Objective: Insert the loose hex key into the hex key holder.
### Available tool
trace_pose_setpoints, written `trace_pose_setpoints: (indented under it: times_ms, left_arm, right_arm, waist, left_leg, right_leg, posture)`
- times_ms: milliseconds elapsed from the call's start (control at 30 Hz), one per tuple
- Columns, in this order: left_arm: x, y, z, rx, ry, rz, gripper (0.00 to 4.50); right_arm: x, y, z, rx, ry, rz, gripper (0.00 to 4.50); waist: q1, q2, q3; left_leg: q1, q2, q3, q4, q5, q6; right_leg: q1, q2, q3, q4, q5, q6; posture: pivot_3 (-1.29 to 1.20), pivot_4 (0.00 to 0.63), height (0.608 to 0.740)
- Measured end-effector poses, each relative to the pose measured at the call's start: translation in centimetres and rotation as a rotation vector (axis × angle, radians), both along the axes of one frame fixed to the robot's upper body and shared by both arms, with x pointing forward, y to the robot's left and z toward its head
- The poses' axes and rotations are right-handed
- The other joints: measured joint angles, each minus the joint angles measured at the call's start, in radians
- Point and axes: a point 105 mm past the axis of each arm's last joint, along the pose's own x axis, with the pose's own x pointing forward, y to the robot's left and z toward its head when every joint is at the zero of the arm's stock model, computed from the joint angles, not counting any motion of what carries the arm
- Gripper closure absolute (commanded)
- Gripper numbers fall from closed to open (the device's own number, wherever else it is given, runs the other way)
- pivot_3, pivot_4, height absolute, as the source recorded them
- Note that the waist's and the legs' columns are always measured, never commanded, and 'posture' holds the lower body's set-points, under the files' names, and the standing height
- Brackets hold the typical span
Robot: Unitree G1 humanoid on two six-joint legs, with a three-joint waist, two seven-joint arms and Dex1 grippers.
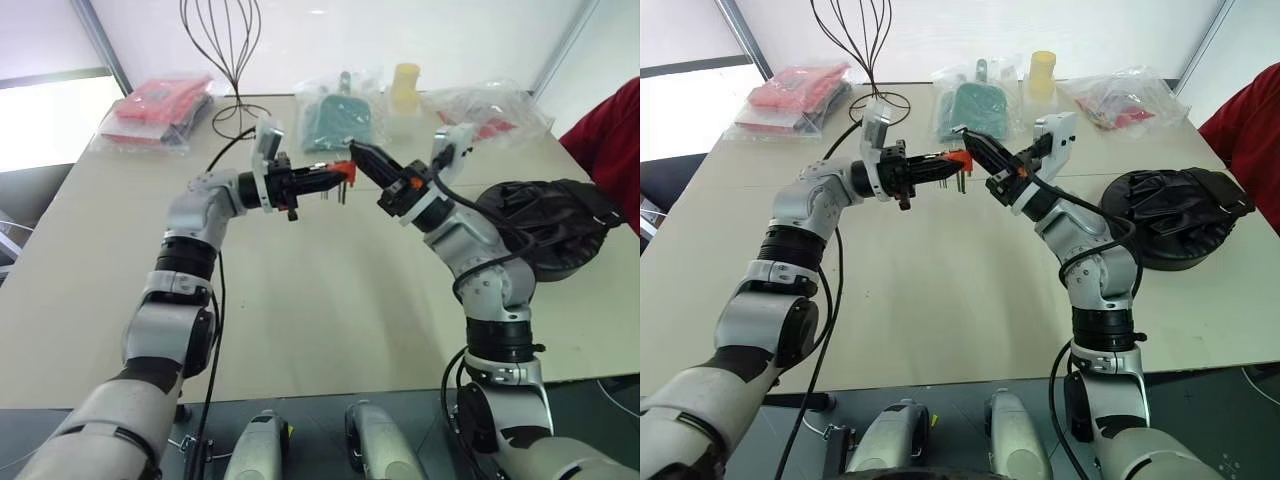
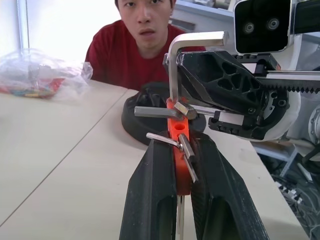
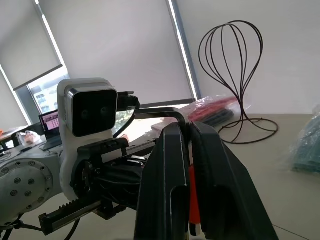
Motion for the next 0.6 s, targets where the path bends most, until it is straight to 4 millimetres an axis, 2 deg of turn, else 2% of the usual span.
trace_pose_setpoints:
  times_ms: [200,233,467,533,600]
  left_arm:
    - [-0.4,-0.5,-0.1,0.022,-0.031,-0.018,4.5]
    - [-0.4,-0.4,-0.3,0.029,-0.027,-0.017,4.5]
    - [-0.3,1.5,-2.9,0.082,0.046,0.027,4.5]
    - [-0.5,2.4,-3.9,0.102,0.082,0.049,4.5]
    - [-0.6,3.5,-5.3,0.122,0.145,0.08,4.5]
  right_arm:
    - [0.1,0.2,0.0,0.02,0.013,0.003,0.19]
    - [0.1,0.1,0.0,0.02,0.011,0.004,0.03]
    - [-1.5,-0.6,1.6,-0.048,-0.059,0.038,0.03]
    - [-2.8,-0.9,1.4,-0.15,-0.088,0.07,0.03]
    - [-4.0,-1.0,0.3,-0.277,-0.099,0.109,0.03]
  waist:
    - [0.0,0.0,0.0]
    - [0.0,0.0,0.0]
    - [0.0,0.0,0.0]
    - [0.001,0.0,0.0]
    - [0.001,0.0,0.0]
  left_leg:
    - [0.0,0.0,0.0,0.0,0.0,0.0]
    - [0.0,0.0,0.0,0.0,0.0,0.0]
    - [0.0,0.0,0.0,0.0,0.0,0.0]
    - [0.0,0.0,0.0,0.0,0.0,0.0]
    - [0.0,0.0,0.0,0.0,0.0,0.0]
  right_leg:
    - [0.0,0.0,0.0,0.0,0.0,0.0]
    - [0.0,0.0,0.0,0.0,0.0,0.0]
    - [0.0,0.0,0.0,0.0,0.0,0.0]
    - [0.0,0.0,0.0,-0.001,0.0,0.0]
    - [0.0,0.0,0.0,-0.001,0.0,0.0]
  posture:
    - [0.0,0.15,0.74]
    - [0.0,0.15,0.74]
    - [0.0,0.15,0.74]
    - [0.0,0.15,0.74]
    - [0.0,0.15,0.74]
